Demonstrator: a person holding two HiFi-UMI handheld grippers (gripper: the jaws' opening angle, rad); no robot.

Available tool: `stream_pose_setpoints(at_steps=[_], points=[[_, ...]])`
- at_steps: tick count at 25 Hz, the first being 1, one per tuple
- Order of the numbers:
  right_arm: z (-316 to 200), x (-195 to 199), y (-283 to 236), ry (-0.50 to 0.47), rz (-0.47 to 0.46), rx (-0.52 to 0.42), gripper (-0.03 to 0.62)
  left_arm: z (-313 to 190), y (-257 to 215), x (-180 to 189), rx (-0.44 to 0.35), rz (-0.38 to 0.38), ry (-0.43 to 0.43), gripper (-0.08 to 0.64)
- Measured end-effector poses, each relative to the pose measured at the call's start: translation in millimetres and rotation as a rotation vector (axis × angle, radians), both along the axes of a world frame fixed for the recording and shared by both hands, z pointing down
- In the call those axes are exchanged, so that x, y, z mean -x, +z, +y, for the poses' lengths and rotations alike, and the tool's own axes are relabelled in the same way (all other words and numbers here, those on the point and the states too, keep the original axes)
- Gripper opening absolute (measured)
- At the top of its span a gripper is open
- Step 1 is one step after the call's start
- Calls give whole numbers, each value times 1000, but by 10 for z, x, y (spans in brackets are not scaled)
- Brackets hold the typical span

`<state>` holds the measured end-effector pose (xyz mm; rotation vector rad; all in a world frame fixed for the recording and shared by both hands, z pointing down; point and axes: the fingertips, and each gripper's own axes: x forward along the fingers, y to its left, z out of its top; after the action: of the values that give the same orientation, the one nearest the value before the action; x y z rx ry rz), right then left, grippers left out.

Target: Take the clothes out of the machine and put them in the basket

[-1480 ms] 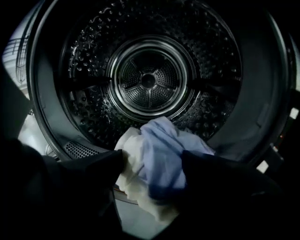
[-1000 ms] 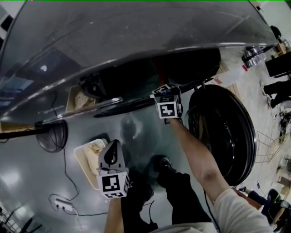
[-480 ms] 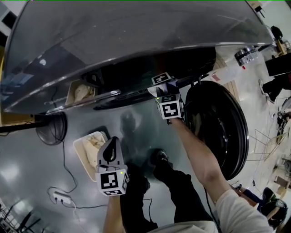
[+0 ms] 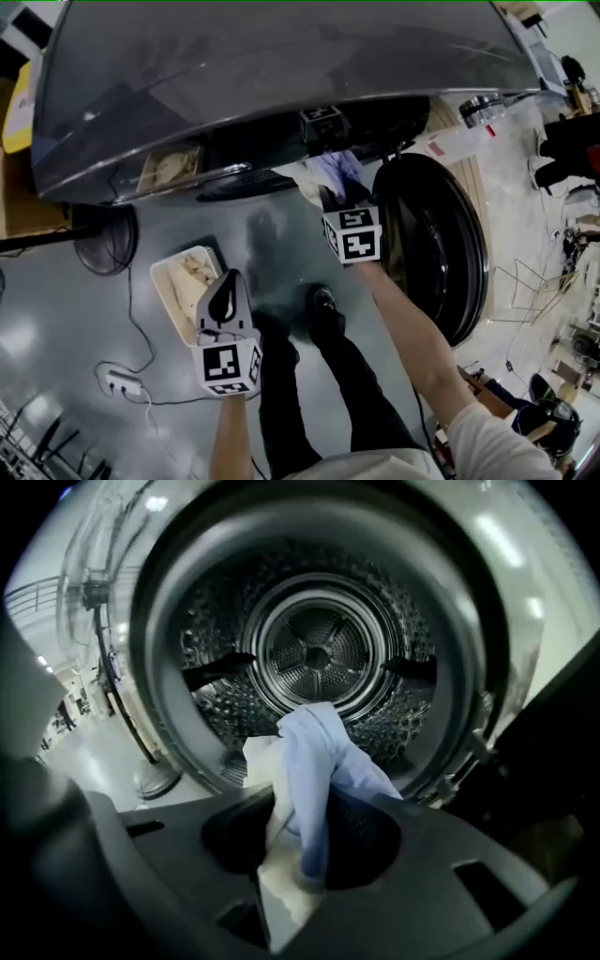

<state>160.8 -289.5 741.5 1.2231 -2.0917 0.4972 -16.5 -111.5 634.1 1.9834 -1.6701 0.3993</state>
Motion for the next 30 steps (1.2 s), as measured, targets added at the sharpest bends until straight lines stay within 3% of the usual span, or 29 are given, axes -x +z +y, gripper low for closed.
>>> stream_pose_setpoints(at_steps=[12, 20, 30], points=[[800, 97, -775, -67, -57, -15, 130, 322, -419, 271, 8, -15, -73, 18], [1361, 279, -1078, -174, -60, -16, 130, 658, -568, 495, 2, -21, -169, 18], [2068, 1086, -1228, -411, -71, 17, 132, 1230, -625, 983, 2, -21, -313, 18]])
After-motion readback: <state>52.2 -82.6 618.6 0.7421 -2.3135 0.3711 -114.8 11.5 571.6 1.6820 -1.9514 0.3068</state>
